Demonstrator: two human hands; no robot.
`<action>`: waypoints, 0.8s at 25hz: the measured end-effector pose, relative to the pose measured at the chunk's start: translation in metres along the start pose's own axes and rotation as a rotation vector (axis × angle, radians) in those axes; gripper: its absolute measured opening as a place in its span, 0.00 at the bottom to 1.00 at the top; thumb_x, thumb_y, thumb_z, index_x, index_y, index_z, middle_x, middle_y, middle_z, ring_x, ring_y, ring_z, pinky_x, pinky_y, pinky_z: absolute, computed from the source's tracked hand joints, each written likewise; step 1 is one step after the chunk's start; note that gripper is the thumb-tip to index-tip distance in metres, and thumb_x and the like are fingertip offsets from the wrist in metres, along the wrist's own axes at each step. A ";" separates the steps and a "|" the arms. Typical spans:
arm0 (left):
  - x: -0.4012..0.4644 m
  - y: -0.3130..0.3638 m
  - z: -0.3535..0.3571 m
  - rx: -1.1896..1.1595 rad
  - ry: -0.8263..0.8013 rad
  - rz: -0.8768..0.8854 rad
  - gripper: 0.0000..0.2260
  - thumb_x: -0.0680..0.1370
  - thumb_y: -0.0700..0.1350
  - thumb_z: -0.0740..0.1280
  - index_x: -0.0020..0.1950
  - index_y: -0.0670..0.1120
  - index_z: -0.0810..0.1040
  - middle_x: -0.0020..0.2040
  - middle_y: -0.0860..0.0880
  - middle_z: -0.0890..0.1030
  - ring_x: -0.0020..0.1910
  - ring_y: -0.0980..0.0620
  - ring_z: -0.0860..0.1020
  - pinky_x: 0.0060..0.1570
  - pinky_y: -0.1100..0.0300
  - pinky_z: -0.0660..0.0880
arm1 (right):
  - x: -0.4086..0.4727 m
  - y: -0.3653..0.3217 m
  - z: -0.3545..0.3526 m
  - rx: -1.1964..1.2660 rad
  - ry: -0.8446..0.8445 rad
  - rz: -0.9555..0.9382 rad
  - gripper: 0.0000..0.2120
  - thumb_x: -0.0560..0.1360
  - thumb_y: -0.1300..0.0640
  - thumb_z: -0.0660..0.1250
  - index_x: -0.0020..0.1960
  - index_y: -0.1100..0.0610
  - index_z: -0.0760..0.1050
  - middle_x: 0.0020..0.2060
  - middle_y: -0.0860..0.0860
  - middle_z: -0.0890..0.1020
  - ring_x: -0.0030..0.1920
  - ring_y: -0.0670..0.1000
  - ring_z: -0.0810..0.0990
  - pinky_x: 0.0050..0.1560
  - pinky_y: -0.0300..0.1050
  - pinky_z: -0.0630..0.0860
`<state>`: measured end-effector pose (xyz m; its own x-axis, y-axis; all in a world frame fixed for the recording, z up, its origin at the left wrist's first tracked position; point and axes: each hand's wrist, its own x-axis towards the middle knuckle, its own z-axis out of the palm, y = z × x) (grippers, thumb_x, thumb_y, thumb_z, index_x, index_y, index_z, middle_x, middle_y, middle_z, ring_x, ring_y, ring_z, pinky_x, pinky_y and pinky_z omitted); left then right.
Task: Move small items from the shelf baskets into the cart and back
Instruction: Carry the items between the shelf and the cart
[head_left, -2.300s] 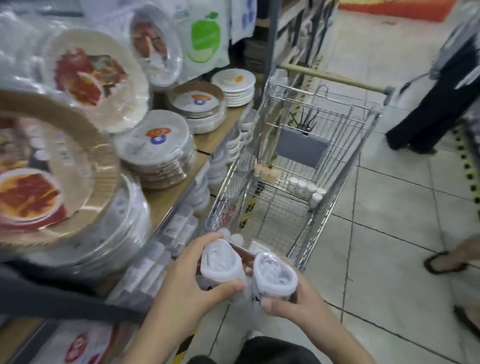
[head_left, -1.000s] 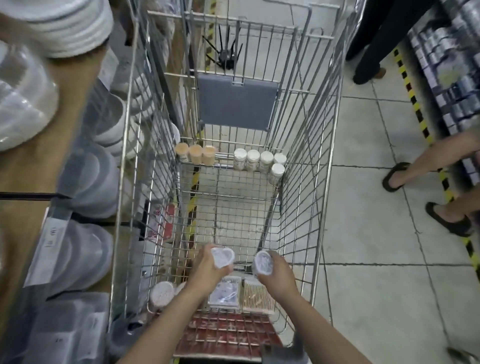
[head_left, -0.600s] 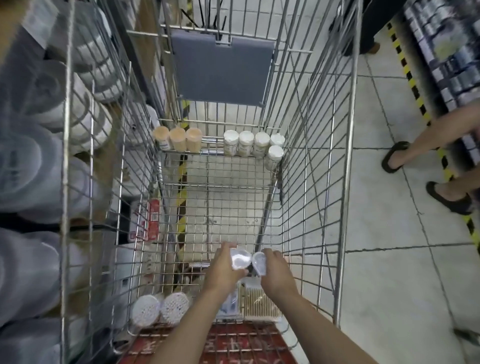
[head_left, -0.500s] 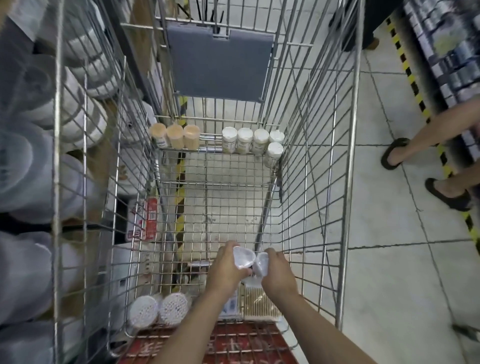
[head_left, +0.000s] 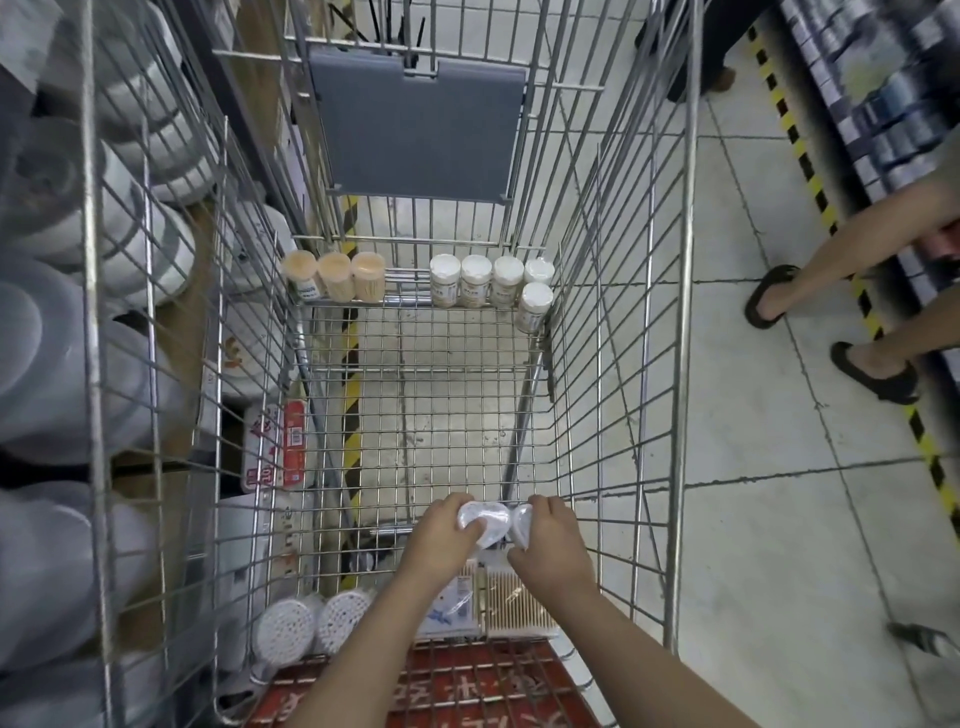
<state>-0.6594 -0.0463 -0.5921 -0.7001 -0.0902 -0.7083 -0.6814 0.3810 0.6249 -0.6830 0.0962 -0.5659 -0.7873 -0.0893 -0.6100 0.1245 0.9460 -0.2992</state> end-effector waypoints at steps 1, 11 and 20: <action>0.000 0.000 0.000 -0.008 -0.001 -0.003 0.16 0.77 0.44 0.65 0.65 0.48 0.74 0.58 0.47 0.77 0.53 0.49 0.77 0.56 0.53 0.74 | -0.002 0.001 0.001 -0.028 0.023 -0.023 0.27 0.71 0.60 0.66 0.69 0.59 0.63 0.63 0.53 0.69 0.65 0.52 0.66 0.64 0.42 0.65; -0.002 0.001 -0.010 -0.013 0.022 -0.014 0.20 0.79 0.45 0.64 0.71 0.45 0.69 0.67 0.47 0.72 0.62 0.49 0.74 0.62 0.53 0.71 | -0.009 -0.003 -0.005 -0.153 0.097 -0.113 0.30 0.74 0.56 0.64 0.73 0.58 0.59 0.66 0.52 0.67 0.68 0.52 0.64 0.69 0.41 0.61; -0.117 0.034 -0.085 0.166 0.151 0.003 0.15 0.81 0.47 0.61 0.67 0.46 0.73 0.64 0.50 0.77 0.60 0.51 0.75 0.60 0.57 0.72 | -0.088 -0.034 -0.081 -0.114 0.153 -0.311 0.19 0.78 0.55 0.60 0.68 0.55 0.67 0.62 0.50 0.73 0.63 0.51 0.71 0.64 0.44 0.66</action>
<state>-0.6192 -0.1012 -0.4599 -0.7344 -0.2214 -0.6415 -0.6438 0.5265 0.5553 -0.6666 0.0973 -0.4431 -0.8593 -0.3388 -0.3831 -0.1967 0.9104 -0.3639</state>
